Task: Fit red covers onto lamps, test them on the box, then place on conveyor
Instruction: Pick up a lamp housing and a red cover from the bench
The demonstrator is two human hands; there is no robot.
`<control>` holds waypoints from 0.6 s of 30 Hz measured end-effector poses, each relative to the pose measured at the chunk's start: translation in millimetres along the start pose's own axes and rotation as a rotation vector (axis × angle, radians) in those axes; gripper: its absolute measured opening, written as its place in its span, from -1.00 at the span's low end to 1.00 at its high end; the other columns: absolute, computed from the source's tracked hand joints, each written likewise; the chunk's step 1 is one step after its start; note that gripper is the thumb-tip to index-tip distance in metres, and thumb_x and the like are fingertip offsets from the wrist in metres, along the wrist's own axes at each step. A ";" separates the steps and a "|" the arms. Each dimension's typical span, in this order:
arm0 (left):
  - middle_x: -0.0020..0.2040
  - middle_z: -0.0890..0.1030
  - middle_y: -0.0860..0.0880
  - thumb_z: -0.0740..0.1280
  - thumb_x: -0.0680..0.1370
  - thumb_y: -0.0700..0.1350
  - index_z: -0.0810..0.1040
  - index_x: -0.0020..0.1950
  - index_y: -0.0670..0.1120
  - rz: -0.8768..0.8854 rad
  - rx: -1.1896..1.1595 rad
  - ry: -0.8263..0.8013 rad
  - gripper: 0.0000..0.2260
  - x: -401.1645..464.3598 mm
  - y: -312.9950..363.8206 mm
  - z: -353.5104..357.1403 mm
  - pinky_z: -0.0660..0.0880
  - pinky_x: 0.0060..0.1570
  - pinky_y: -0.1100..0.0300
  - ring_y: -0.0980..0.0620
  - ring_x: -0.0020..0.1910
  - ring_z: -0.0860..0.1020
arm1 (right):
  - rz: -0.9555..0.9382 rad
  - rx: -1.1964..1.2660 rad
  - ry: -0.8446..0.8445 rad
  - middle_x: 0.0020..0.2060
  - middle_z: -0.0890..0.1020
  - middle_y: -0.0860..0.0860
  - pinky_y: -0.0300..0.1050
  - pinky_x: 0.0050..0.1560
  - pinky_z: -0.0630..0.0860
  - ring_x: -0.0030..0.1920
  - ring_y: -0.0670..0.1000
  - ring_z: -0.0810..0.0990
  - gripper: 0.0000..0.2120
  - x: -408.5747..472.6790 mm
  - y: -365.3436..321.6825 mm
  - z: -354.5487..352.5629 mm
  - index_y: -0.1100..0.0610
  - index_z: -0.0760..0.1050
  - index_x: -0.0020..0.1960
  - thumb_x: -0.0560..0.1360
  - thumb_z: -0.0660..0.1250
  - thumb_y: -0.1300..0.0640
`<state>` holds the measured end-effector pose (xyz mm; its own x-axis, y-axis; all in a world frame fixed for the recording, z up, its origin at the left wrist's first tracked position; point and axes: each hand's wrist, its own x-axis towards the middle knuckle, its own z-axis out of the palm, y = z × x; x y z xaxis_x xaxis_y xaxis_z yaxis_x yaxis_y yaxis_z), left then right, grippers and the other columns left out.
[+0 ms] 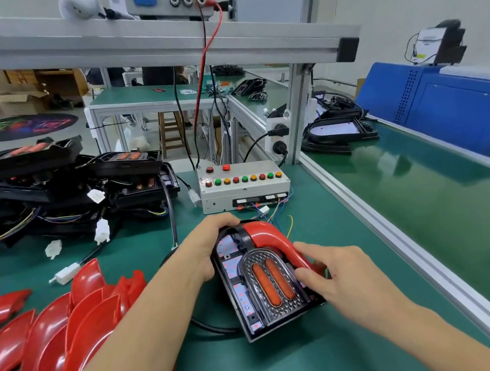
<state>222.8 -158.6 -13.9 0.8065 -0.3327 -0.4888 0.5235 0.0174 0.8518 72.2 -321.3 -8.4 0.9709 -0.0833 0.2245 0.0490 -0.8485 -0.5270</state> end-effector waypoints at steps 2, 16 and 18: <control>-0.24 0.66 -0.21 0.47 0.41 -0.09 0.60 -0.05 -0.23 0.013 -0.010 -0.028 -0.76 1.8 2.0 2.3 0.58 -0.36 0.13 -0.10 -0.40 0.62 | -0.017 -0.019 0.005 -0.37 0.56 -0.14 -0.23 -0.24 0.44 -0.40 -0.11 0.41 -0.74 -2.5 -1.2 3.9 -0.08 0.53 0.23 0.55 0.32 -0.03; -0.16 0.69 -0.16 0.55 0.12 -0.08 0.64 -0.09 -0.10 0.172 0.017 -0.115 -0.62 -8.6 11.7 -1.9 0.57 -0.05 0.02 -0.11 -0.22 0.64 | 0.400 0.851 -0.273 0.03 0.70 0.07 -0.07 -0.02 0.62 -0.10 0.00 0.67 -0.72 -1.3 -2.9 -0.5 0.09 0.47 0.24 0.54 0.36 0.23; -0.19 0.67 -0.17 0.53 0.26 -0.14 0.64 -0.10 -0.11 0.166 0.014 -0.098 -0.75 -8.5 11.9 -2.1 0.57 -0.09 0.03 -0.11 -0.26 0.63 | 0.385 0.852 -0.302 0.06 0.69 0.08 -0.08 0.01 0.61 -0.06 0.01 0.67 -0.70 -0.9 -3.4 0.0 0.09 0.51 0.22 0.51 0.39 0.23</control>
<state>222.7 -153.6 0.0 0.8504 -0.4168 -0.3212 0.3811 0.0669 0.9221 71.2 -318.4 -6.8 0.9692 -0.0378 -0.2433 -0.2461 -0.1207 -0.9617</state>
